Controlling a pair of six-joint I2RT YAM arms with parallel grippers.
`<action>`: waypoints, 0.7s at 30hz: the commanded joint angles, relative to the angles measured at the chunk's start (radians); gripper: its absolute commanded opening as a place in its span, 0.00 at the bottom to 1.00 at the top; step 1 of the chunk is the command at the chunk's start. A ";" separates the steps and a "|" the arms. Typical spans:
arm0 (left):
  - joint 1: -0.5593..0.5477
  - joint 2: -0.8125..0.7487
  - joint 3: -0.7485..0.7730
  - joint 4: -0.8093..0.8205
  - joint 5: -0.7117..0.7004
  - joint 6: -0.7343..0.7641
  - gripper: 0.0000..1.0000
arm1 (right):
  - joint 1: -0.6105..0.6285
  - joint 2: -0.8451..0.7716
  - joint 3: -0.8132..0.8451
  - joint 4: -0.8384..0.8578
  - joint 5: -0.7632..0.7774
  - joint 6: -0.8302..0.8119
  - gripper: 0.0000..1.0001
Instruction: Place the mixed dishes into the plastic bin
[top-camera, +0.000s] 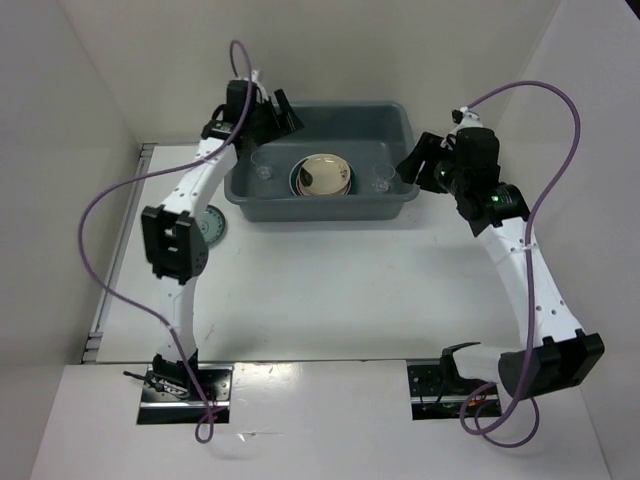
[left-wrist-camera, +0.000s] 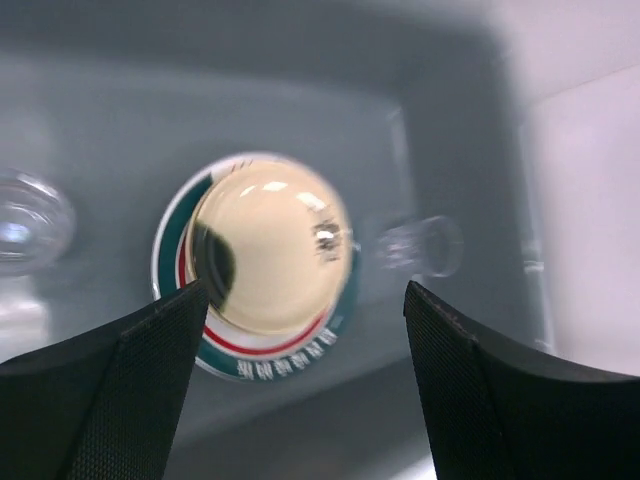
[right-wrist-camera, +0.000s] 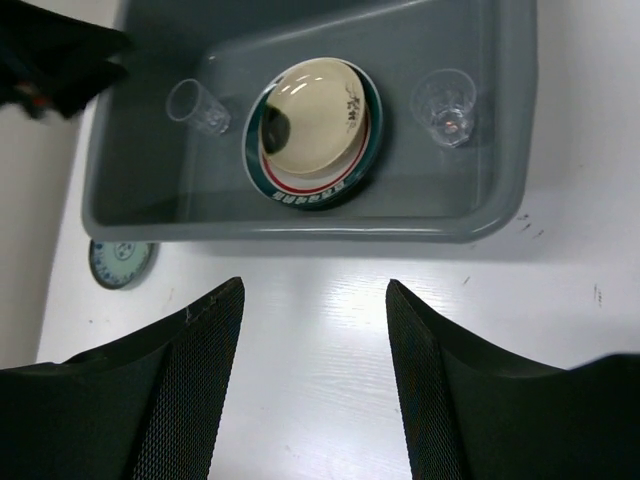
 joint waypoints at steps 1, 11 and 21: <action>0.003 -0.290 -0.153 0.026 -0.120 0.073 0.86 | -0.005 -0.068 -0.023 0.071 -0.059 -0.004 0.65; 0.303 -0.878 -1.078 0.171 -0.335 -0.199 0.86 | -0.005 -0.203 -0.149 0.111 -0.126 0.005 0.65; 0.357 -0.860 -1.294 0.175 -0.422 -0.409 0.85 | 0.004 -0.258 -0.169 0.074 -0.145 0.015 0.65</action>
